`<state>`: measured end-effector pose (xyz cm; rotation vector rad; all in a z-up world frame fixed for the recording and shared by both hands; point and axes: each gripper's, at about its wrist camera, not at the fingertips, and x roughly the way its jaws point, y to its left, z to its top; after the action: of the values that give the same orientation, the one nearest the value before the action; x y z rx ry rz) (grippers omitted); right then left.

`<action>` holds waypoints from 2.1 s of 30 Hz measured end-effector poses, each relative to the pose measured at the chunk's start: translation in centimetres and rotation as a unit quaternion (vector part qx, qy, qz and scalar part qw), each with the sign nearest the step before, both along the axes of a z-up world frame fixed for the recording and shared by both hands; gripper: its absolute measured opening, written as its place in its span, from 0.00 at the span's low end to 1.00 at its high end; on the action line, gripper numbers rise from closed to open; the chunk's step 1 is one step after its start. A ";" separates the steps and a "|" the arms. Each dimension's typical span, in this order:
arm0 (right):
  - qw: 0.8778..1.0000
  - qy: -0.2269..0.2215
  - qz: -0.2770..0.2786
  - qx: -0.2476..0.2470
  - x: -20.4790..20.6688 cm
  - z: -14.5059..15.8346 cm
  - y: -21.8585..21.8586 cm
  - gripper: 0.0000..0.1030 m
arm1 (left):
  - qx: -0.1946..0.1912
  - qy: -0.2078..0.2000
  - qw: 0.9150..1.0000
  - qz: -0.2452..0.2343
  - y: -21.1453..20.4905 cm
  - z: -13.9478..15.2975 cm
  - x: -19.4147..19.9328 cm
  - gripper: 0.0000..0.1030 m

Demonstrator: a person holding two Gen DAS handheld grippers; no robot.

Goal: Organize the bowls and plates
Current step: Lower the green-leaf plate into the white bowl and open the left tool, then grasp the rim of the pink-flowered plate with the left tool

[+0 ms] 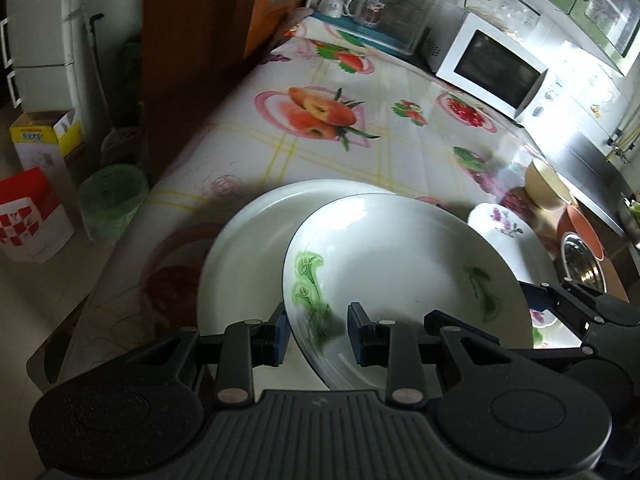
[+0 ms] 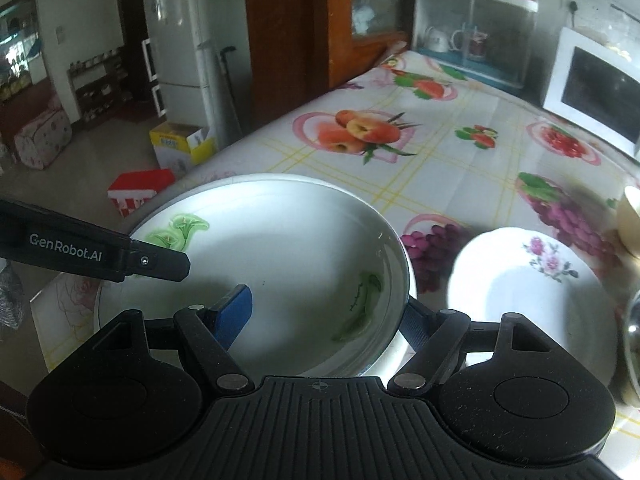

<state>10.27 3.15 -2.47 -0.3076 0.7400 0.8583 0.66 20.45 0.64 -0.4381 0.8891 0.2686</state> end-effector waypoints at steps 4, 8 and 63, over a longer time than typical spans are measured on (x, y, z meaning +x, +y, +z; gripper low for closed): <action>1.000 0.012 0.008 -0.004 0.1 -0.6 0.5 0.76 | -0.006 0.011 1.000 0.004 0.6 -0.8 -0.1 0.28; 1.000 0.023 0.011 -0.006 0.1 -1.1 0.8 0.74 | -0.010 0.020 1.000 0.010 1.0 -1.5 -0.2 0.29; 0.965 0.075 -0.249 0.043 7.9 -4.7 -14.7 0.79 | 0.002 0.000 0.986 -0.166 -9.9 -0.8 19.2 0.57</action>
<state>18.19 -11.57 -7.15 0.0276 0.8704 0.4360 19.82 10.51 -0.19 -0.2804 0.9453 -0.0355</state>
